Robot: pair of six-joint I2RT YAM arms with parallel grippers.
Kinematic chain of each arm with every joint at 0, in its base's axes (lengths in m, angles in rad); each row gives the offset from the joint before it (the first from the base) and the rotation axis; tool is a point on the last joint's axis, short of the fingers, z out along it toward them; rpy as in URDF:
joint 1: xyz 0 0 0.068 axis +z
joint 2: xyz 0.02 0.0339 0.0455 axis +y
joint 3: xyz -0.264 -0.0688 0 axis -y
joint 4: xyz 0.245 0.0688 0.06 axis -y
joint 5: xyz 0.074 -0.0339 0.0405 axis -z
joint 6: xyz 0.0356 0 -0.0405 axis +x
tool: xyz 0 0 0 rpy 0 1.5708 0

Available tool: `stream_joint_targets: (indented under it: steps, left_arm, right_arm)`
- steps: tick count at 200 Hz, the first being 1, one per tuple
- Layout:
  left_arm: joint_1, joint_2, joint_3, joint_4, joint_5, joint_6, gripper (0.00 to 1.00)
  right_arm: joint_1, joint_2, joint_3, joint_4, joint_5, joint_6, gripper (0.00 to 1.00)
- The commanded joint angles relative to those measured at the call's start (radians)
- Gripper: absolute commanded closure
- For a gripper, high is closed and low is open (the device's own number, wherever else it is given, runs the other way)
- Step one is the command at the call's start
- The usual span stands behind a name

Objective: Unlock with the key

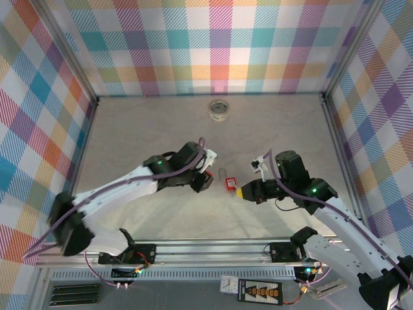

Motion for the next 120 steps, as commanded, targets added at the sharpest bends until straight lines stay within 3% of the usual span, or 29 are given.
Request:
stream_joint_targets:
  steps: [1, 16, 32, 64, 120]
  left_arm:
    - [0.002, -0.098, -0.063, 0.057, -0.003, 0.295, 0.90]
    - [-0.030, -0.182, -0.116, 0.077, 0.073, 0.489, 0.92]
    - [-0.076, -0.249, -0.149, 0.102, 0.027, 0.634, 0.92]
    - [-0.102, -0.209, -0.048, -0.041, -0.017, 0.785, 1.00]
    - [-0.191, -0.154, 0.060, -0.102, -0.033, 0.967, 1.00]
  right_arm:
    - [-0.004, 0.016, 0.064, -0.131, -0.072, -0.042, 1.00]
    - [-0.003, 0.041, 0.098, -0.169, -0.107, -0.057, 1.00]
    - [-0.004, 0.074, 0.129, -0.187, -0.159, -0.073, 1.00]
    - [-0.004, 0.150, 0.178, -0.235, -0.233, -0.128, 1.00]
    - [0.009, 0.258, 0.205, -0.202, -0.330, -0.119, 1.00]
